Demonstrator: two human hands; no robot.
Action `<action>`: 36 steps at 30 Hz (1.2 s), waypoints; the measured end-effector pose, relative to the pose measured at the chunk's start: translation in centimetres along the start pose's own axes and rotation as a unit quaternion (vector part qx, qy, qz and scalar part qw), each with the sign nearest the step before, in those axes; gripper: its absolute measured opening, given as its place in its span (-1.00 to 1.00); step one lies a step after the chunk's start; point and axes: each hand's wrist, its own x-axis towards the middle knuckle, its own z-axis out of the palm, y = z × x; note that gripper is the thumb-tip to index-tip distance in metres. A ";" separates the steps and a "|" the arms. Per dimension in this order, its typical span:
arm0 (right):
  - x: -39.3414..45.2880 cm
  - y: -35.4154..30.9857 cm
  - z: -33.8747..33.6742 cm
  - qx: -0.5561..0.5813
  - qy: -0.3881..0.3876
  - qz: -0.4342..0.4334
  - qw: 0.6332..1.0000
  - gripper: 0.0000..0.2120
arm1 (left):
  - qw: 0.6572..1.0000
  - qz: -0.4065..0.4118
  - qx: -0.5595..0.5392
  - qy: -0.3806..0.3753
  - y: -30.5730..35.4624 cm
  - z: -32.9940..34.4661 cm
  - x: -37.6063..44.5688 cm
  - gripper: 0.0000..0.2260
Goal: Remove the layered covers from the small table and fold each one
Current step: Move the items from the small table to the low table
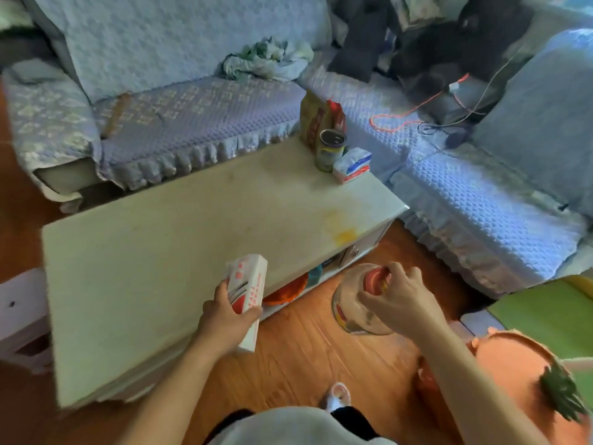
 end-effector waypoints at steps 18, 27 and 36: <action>35.5 4.0 -10.0 -0.031 -0.019 -0.022 0.999 -0.28 | 0.995 -0.092 0.039 -0.015 23.4 14.5 22.3 -0.14; 55.9 13.1 -12.7 -0.067 -0.090 -0.066 0.991 -0.25 | 0.982 -0.190 0.011 0.020 33.3 29.8 30.3 -0.09; 74.6 18.5 -12.6 -0.068 -0.101 -0.141 0.982 -0.30 | 0.971 -0.206 -0.001 0.125 43.9 45.2 44.5 -0.08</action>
